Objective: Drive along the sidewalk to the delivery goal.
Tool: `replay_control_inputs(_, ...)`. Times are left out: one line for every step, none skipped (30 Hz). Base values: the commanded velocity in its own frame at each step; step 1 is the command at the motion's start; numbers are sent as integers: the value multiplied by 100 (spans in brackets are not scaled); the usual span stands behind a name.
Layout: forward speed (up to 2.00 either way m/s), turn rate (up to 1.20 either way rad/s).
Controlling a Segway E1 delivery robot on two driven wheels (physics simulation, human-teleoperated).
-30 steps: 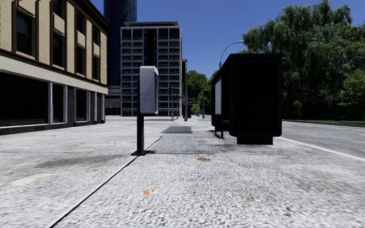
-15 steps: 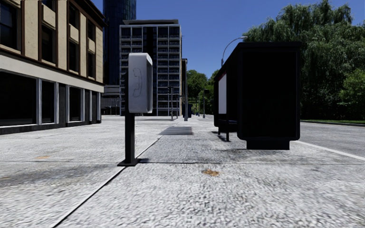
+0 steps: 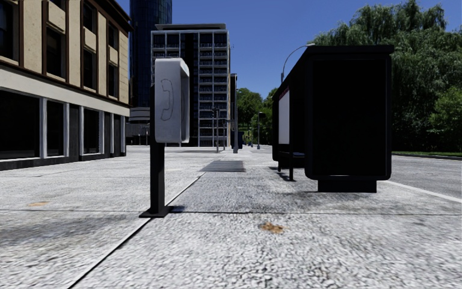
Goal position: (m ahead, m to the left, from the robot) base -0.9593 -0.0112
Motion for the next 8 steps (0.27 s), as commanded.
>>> replay_control_inputs(0,0)
replay_control_inputs(0,0)
replay_control_inputs(0,0)
replay_control_inputs(0,0)
replay_control_inputs(0,0)
replay_control_inputs(0,0)
replay_control_inputs(0,0)
replay_control_inputs(0,0)
